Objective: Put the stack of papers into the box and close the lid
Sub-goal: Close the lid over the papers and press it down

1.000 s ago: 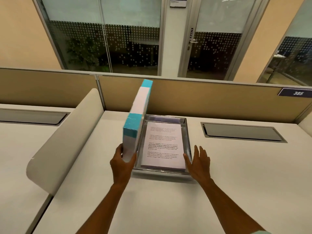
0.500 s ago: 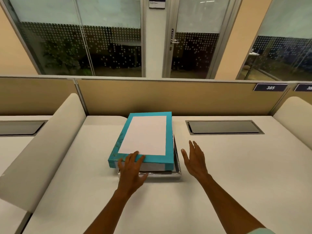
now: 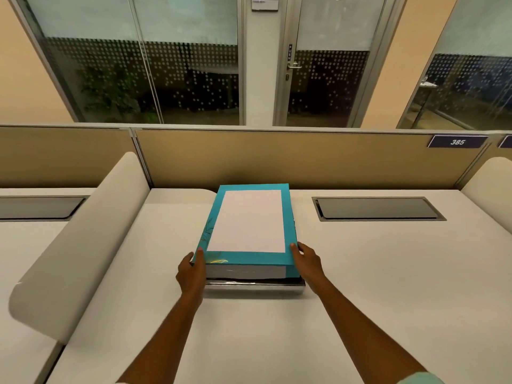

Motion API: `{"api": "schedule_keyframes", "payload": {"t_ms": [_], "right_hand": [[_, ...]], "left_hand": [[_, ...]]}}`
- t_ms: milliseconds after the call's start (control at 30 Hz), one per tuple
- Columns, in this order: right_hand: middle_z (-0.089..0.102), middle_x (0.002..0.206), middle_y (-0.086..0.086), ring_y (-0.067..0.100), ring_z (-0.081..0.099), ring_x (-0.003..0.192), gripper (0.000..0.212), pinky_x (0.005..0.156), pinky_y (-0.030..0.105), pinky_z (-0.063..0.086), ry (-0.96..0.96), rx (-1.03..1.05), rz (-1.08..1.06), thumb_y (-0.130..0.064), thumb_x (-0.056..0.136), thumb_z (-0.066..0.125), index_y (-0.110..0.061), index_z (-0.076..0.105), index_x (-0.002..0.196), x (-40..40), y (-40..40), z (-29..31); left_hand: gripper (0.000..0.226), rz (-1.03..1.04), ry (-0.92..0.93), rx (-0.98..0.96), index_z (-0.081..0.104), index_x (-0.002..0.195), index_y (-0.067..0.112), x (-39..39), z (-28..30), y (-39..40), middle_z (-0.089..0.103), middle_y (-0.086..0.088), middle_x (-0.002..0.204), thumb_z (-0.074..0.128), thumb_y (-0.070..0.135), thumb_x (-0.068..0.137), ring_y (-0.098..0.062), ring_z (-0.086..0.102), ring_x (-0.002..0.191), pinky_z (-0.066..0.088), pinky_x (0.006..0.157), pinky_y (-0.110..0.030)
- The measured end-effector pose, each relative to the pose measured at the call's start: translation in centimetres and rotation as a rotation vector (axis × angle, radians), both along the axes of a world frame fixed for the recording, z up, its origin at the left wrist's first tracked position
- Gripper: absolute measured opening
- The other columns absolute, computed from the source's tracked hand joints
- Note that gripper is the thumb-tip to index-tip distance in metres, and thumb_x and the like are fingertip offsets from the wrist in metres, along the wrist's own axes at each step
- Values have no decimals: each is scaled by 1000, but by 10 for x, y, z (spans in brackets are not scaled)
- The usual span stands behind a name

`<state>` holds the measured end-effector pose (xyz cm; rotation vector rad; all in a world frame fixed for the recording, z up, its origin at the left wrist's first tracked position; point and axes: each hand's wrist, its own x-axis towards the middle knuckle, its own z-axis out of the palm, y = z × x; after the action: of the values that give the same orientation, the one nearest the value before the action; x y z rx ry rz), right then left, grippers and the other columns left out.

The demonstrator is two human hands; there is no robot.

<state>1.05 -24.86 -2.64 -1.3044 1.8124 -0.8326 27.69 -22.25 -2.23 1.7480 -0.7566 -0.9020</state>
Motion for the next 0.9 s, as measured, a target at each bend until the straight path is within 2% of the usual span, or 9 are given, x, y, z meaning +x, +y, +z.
{"api": "schedule_keyframes", "payload": {"t_ms": [133, 233, 367, 500, 600, 667, 767, 833, 900], "right_hand": [[62, 104, 7, 15, 57, 84, 34, 59, 22, 46, 71, 13, 4, -37, 102, 34, -14, 55, 113, -2, -4, 0], [59, 95, 3, 8, 55, 75, 26, 58, 21, 46, 107, 45, -8, -36, 102, 34, -17, 52, 102, -5, 2, -10], [57, 93, 1, 3, 55, 70, 23, 49, 10, 38, 121, 36, -33, -33, 103, 32, -16, 48, 101, -5, 13, -23], [61, 101, 10, 7, 57, 74, 30, 50, 9, 40, 115, 26, -34, -31, 104, 30, -10, 50, 110, -4, 17, -31], [60, 119, 17, 24, 62, 98, 43, 73, 24, 54, 65, 28, -54, -30, 104, 29, -3, 44, 133, -2, 19, -35], [57, 126, 17, 28, 60, 108, 46, 88, 35, 54, 58, 32, -60, -29, 104, 29, -4, 38, 141, 0, 20, -35], [52, 136, 16, 27, 57, 117, 48, 96, 36, 50, 82, 37, -43, -27, 104, 30, -7, 27, 148, 1, 19, -35], [43, 147, 13, 27, 47, 130, 52, 107, 36, 43, 139, -1, -38, -26, 103, 33, -9, 20, 151, 2, 17, -34], [26, 158, 8, 25, 31, 143, 58, 117, 37, 30, 282, -62, -2, -34, 102, 34, -13, 14, 153, 4, 13, -30]], "left_hand": [[29, 0, -84, -59, 67, 108, 8, 3, -5, 2, 72, -17, 102, 55, 31, 96, -27, 67, 80, 58, 69, -31], [26, 22, -120, -79, 68, 100, 7, 0, -11, 9, 73, -16, 97, 57, 30, 95, -29, 69, 78, 61, 72, -39], [22, -20, -173, -109, 67, 99, 11, -3, -23, 24, 72, -14, 97, 56, 30, 96, -28, 68, 77, 62, 71, -39], [28, -29, -207, -86, 66, 105, 5, -5, -31, 29, 72, -15, 100, 54, 29, 96, -31, 68, 82, 61, 73, -42], [27, -48, -212, -54, 65, 107, 4, -3, -34, 27, 71, -17, 103, 55, 26, 96, -31, 67, 86, 59, 74, -42], [26, -69, -222, -33, 63, 109, 2, -2, -36, 26, 71, -19, 104, 54, 23, 96, -32, 68, 89, 57, 71, -37], [31, -137, -283, -35, 56, 122, 1, 1, -35, 21, 67, -22, 115, 53, 18, 96, -37, 68, 97, 57, 69, -34], [48, -228, -355, -39, 43, 139, 3, 1, -32, 16, 58, -20, 134, 54, 21, 96, -37, 64, 111, 59, 80, -40], [64, -367, -503, -55, 28, 150, 8, -1, -26, 8, 36, -14, 155, 53, 31, 96, -34, 43, 137, 48, 104, -43]]}}
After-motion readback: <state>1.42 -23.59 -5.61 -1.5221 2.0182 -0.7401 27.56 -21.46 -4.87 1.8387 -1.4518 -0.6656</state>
